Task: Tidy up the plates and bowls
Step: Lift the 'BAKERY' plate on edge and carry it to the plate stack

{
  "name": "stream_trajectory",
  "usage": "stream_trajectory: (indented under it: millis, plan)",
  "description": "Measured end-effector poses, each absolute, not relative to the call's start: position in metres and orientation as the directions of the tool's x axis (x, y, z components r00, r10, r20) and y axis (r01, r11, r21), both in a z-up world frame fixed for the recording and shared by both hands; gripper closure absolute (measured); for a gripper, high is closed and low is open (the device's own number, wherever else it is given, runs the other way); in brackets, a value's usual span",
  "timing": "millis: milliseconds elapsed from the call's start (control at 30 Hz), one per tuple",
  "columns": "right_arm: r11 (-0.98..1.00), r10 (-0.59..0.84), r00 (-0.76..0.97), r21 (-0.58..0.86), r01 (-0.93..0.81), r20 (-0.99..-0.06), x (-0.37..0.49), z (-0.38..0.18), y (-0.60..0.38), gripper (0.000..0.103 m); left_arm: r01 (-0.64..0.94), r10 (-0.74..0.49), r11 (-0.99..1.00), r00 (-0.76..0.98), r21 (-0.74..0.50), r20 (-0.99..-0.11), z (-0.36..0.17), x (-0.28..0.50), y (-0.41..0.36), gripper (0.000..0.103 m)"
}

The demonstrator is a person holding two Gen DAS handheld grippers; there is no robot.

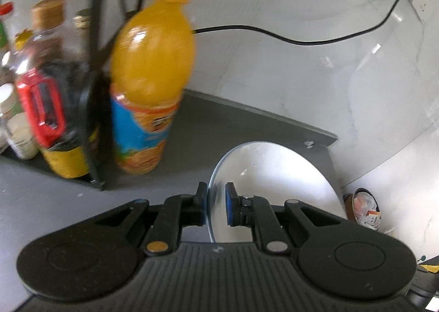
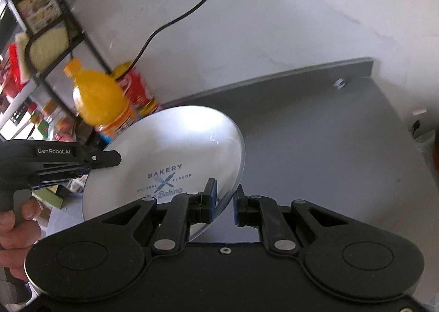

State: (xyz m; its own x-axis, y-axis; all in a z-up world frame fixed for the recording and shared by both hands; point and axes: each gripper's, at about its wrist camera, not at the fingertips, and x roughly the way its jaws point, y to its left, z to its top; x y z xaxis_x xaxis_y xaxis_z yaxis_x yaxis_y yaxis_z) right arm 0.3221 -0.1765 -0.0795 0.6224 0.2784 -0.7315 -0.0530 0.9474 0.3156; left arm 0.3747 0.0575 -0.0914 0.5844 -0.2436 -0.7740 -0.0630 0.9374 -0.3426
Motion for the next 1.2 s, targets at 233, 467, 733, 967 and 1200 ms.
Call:
stream_trajectory:
  millis: [233,467,733,967,1200]
  plan:
    - [0.942,0.303,0.596,0.327,-0.071,-0.743,0.306,-0.089,-0.139,0.091,-0.099,-0.219,0.937,0.578,-0.334,-0.786,-0.101,0.353,0.100,0.092]
    - [0.942,0.310,0.572,0.326,-0.077,-0.760,0.289,-0.103,-0.108,0.091,-0.120,-0.209,0.937,0.562,-0.328,-0.800,-0.113,0.331,0.130,0.092]
    - [0.943,0.314,0.538,0.323,-0.080,-0.783,0.271,-0.122,-0.080,0.090,-0.142,-0.197,0.937,0.536,-0.318,-0.821,-0.131,0.310,0.159,0.092]
    - [0.948,0.307,0.498,0.305,-0.088,-0.811,0.257,-0.142,-0.062,0.090,-0.172,-0.189,0.934,0.506,-0.313,-0.842,-0.155,0.294,0.177,0.092]
    - [0.955,0.293,0.474,0.280,-0.101,-0.830,0.252,-0.151,-0.048,0.090,-0.188,-0.184,0.935,0.471,-0.302,-0.863,-0.174,0.283,0.189,0.092]
